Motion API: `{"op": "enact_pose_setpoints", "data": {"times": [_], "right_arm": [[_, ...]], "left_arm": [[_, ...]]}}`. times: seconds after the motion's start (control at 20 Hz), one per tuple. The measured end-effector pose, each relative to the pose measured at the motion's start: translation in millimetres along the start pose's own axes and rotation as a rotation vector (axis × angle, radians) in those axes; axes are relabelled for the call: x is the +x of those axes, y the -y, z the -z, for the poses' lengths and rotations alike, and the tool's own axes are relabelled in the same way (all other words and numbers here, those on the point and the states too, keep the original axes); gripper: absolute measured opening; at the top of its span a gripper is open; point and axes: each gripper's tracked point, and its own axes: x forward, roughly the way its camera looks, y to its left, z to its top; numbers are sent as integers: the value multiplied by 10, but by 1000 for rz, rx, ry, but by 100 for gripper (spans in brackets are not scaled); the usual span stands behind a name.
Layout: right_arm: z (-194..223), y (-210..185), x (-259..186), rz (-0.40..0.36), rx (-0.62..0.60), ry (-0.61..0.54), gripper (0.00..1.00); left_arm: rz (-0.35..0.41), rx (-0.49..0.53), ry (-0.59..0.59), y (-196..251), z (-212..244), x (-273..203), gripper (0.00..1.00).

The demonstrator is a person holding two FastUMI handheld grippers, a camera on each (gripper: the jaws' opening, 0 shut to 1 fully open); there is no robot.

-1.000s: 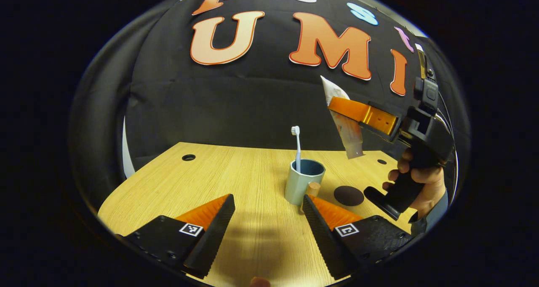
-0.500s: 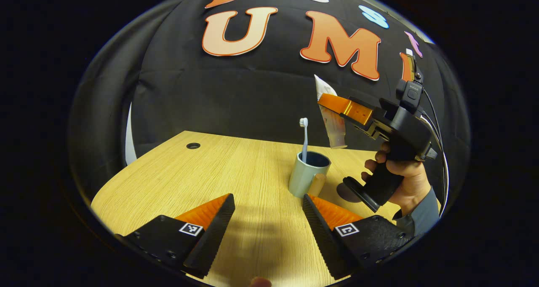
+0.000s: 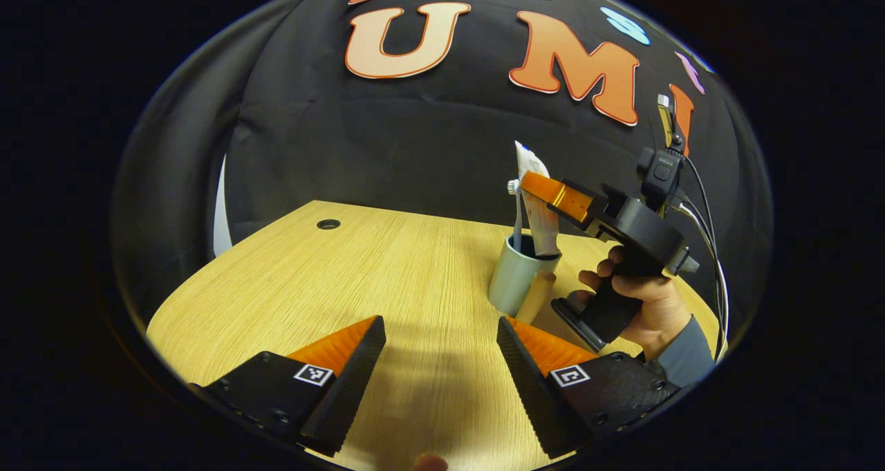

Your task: Put the toothbrush and toothpaste on the desktop into the cup, then pick up the cup and place it on the coaster on the desktop.

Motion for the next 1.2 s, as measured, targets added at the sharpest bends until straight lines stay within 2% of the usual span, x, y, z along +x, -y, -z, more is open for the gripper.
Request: {"op": "enact_pose_setpoints", "data": {"times": [0.35, 0.6, 0.95, 1.15, 1.2], "right_arm": [[95, 34, -81, 6, -28, -9, 13], [226, 109, -209, 22, -44, -69, 16], [-161, 166, -595, 36, -66, -34, 12], [-314, 273, -955, 59, -171, -78, 27], [-357, 293, -1055, 60, -195, -89, 37]], "left_arm": [[-25, -27, -13, -82, -46, -4, 98], [-20, -19, -11, 17, -210, 62, 98], [11, 0, 3, 215, -278, 35, 98], [48, 24, -2, 438, -426, 80, 98], [53, 26, -7, 473, -478, 118, 98]]}}
